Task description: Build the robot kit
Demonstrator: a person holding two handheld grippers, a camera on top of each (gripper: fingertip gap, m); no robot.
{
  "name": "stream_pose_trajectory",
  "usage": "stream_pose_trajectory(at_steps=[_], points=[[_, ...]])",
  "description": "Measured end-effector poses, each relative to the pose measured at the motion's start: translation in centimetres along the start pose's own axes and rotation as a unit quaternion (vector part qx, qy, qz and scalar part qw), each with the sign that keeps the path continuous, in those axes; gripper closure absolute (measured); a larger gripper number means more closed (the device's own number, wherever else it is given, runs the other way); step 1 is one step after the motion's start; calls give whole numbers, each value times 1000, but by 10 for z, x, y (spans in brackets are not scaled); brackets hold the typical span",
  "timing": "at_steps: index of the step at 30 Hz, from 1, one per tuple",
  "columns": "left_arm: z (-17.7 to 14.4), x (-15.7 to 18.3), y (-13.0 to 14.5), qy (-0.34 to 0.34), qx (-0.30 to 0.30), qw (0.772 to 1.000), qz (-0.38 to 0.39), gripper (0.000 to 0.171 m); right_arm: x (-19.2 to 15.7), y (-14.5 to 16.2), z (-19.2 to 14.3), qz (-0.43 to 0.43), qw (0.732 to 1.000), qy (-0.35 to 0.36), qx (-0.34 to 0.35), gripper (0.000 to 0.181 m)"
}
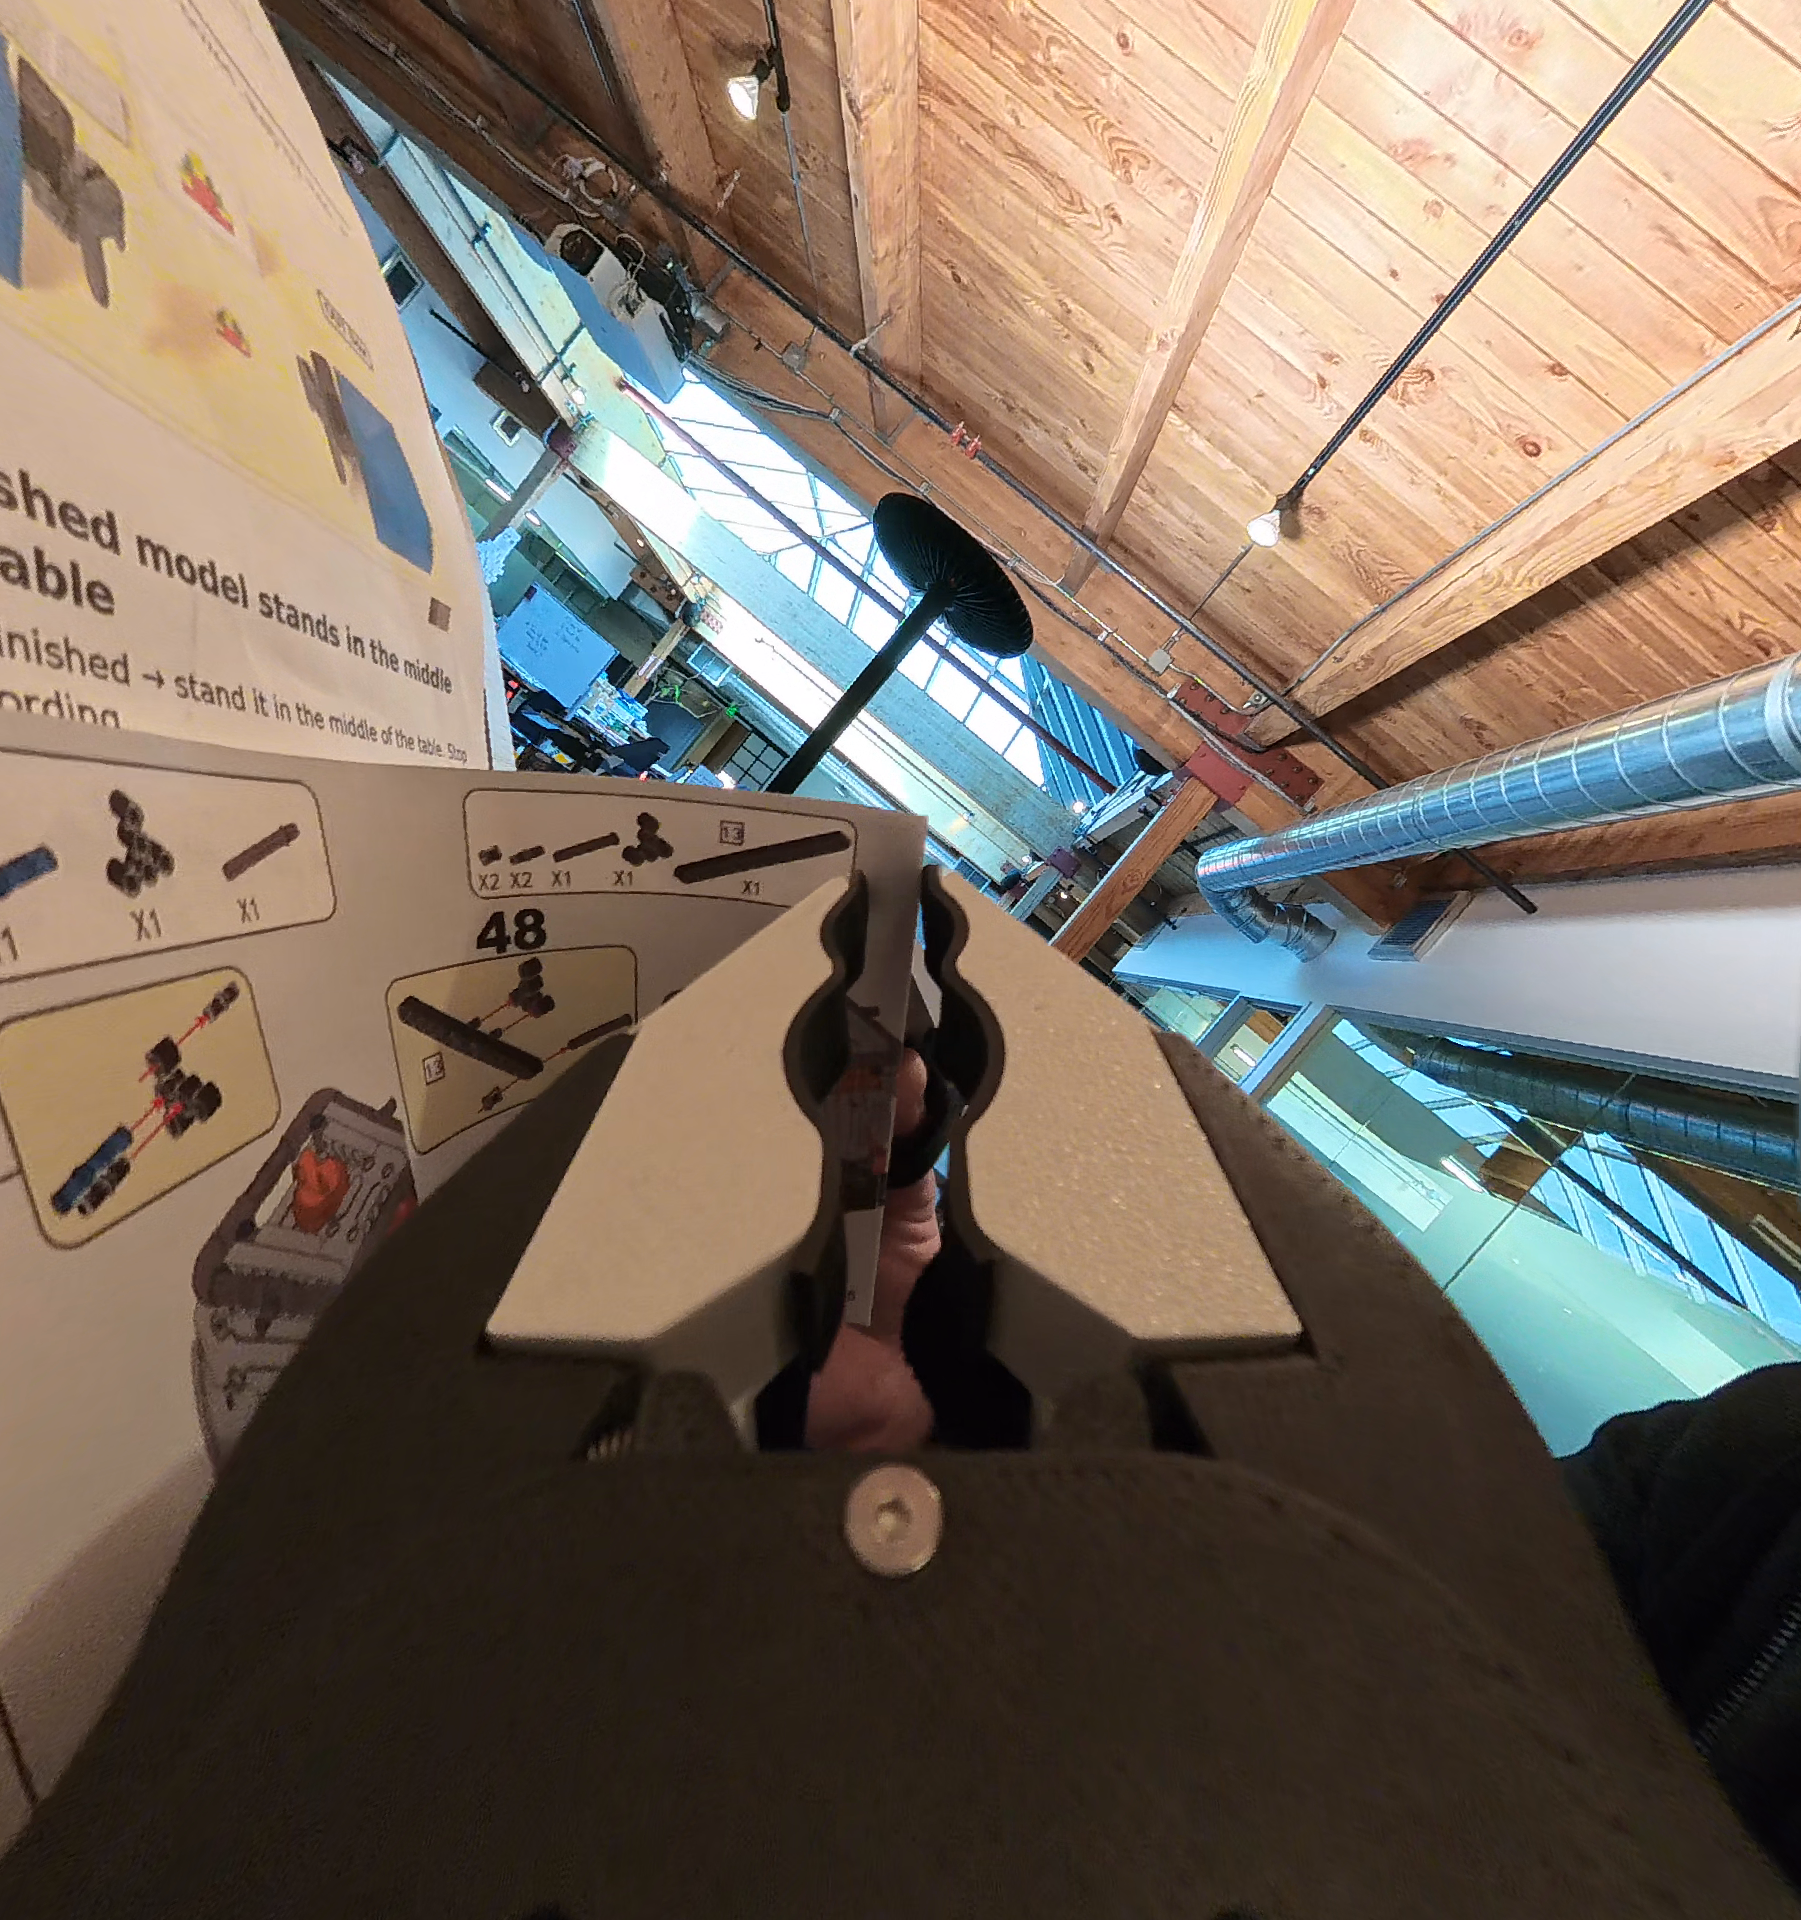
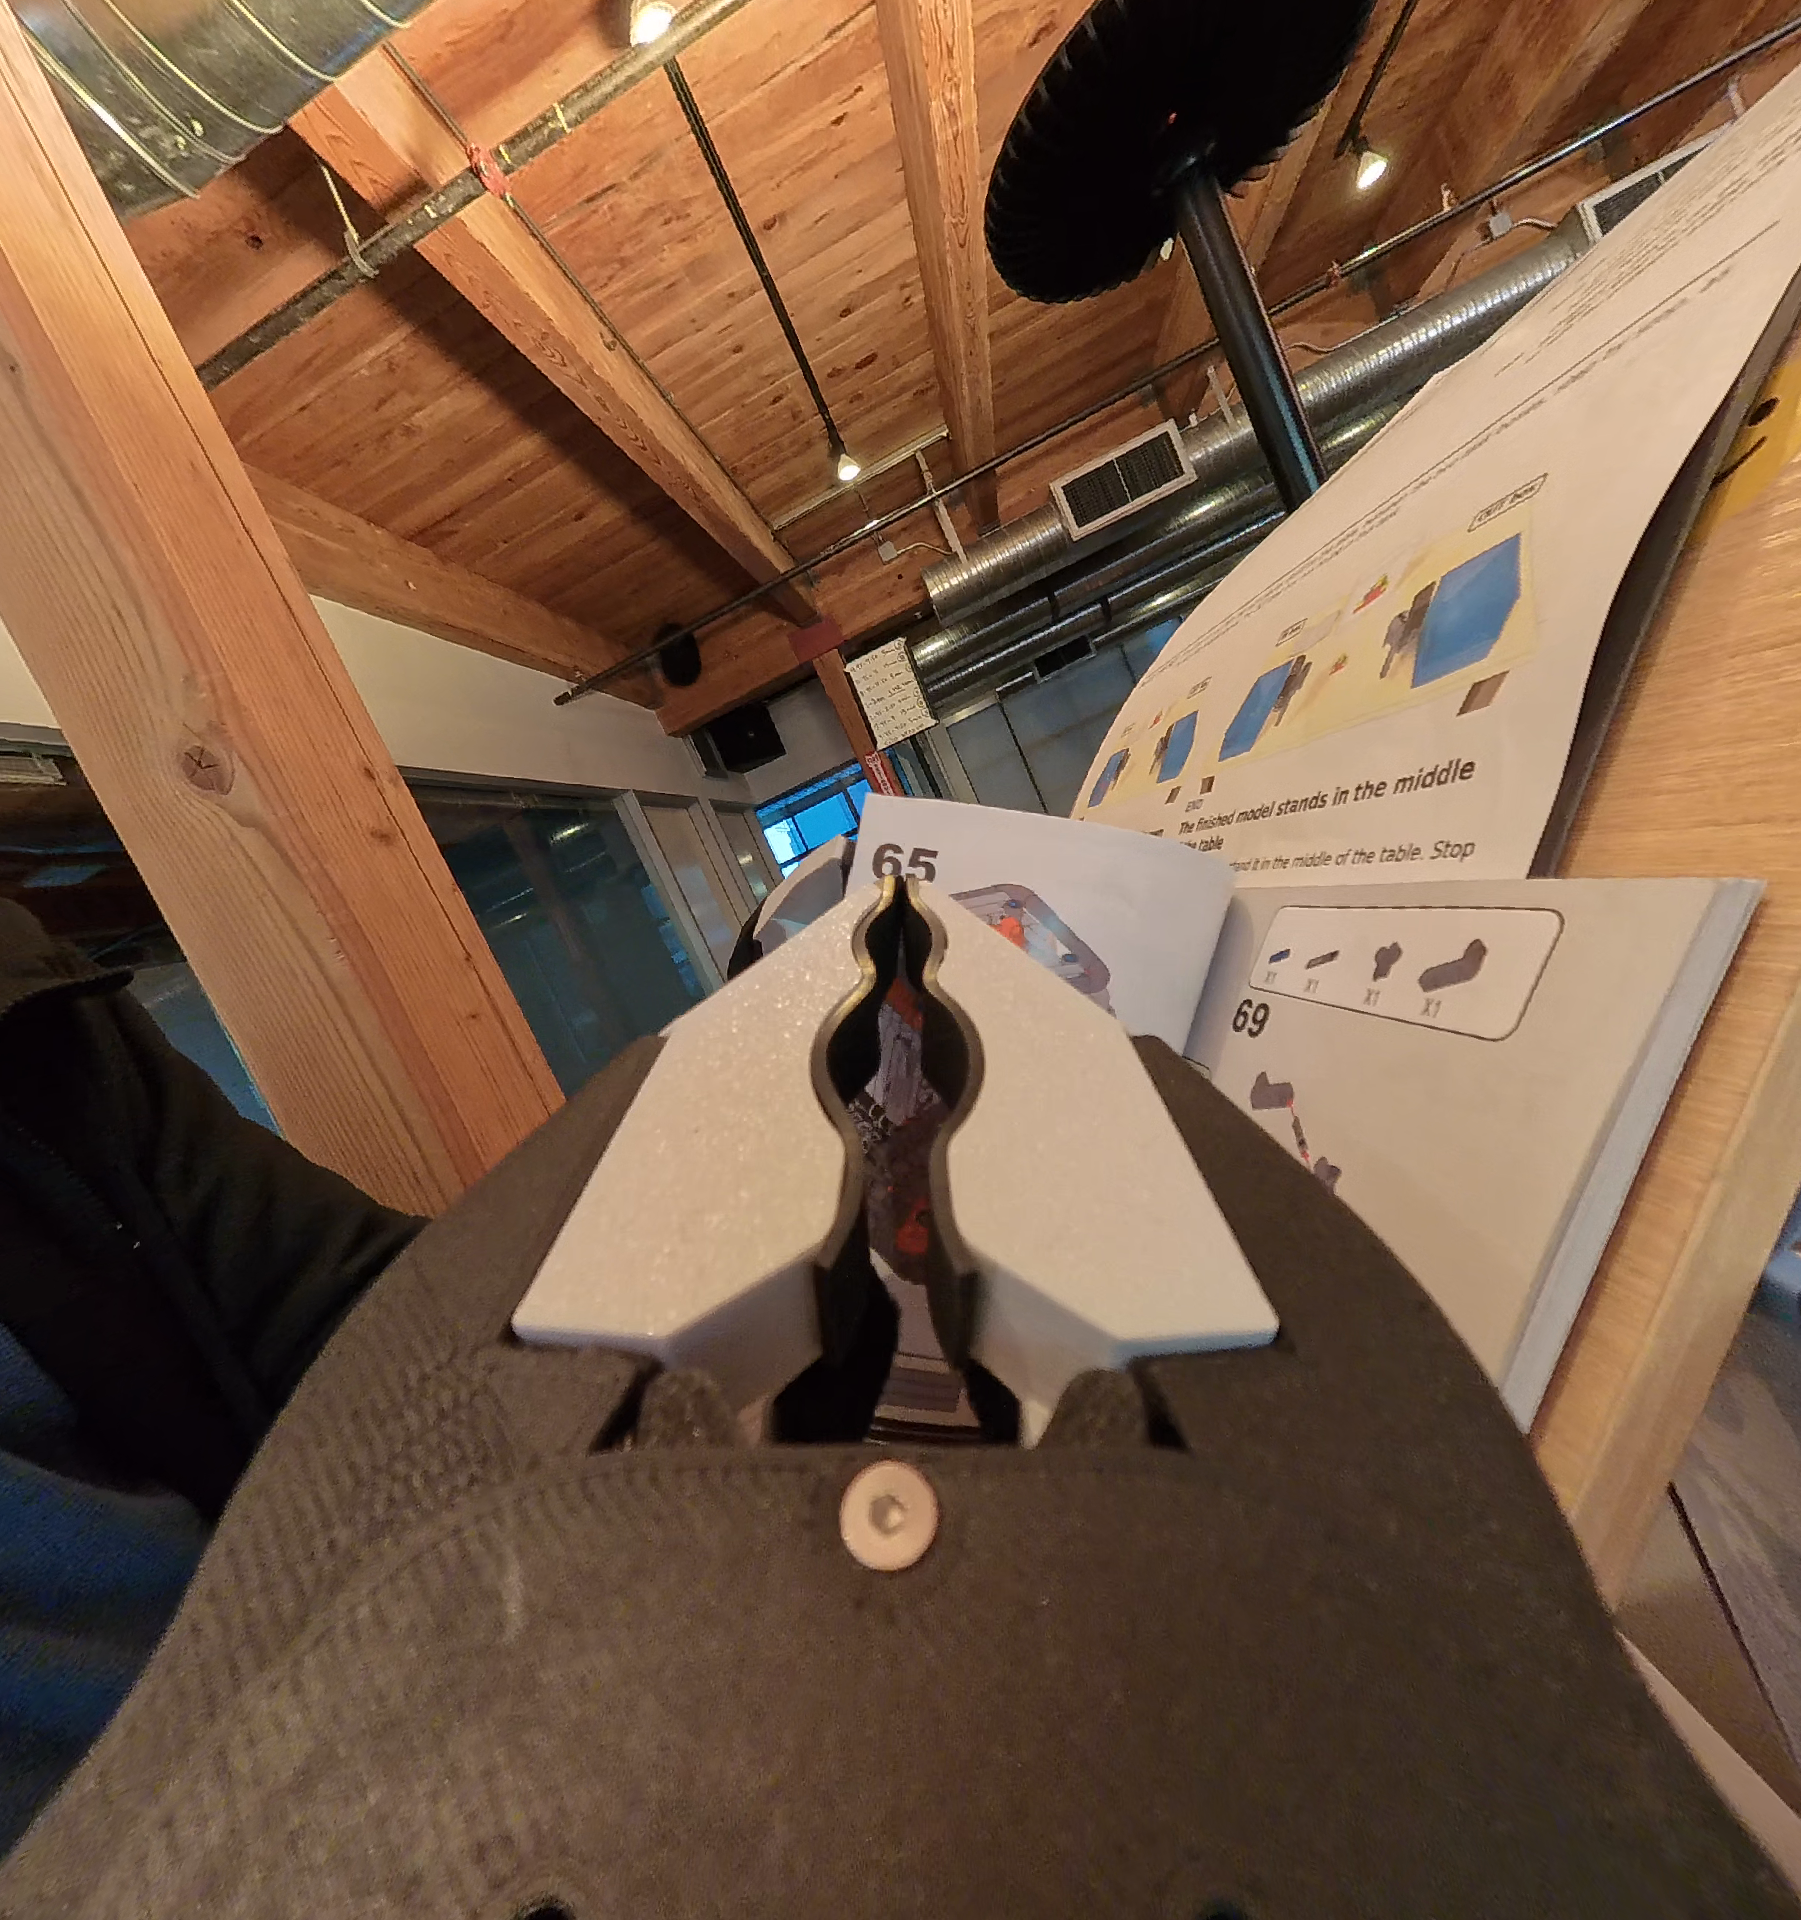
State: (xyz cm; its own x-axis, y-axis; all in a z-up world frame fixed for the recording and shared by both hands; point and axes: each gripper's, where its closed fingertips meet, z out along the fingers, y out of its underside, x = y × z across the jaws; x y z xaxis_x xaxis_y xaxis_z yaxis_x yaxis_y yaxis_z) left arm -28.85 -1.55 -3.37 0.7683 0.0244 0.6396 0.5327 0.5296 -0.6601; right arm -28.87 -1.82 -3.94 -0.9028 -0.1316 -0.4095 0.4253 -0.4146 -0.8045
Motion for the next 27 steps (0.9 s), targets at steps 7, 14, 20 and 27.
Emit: stream_pose_trajectory(at_steps=[7,14,20,27], points=[[1,1,1,4,0,1000,-1,164,0,0,-1,1,1000,-1,2,181],[1,1,0,6,2,1000,-1,164,0,0,0,1,1000,-2,3,181],[1,1,0,6,2,1000,1,164,0,0,0,0,1000,-1,3,181],[0,3,1,-2,2,1000,16,157,2,1,1,-6,1000,8,-3,181]])
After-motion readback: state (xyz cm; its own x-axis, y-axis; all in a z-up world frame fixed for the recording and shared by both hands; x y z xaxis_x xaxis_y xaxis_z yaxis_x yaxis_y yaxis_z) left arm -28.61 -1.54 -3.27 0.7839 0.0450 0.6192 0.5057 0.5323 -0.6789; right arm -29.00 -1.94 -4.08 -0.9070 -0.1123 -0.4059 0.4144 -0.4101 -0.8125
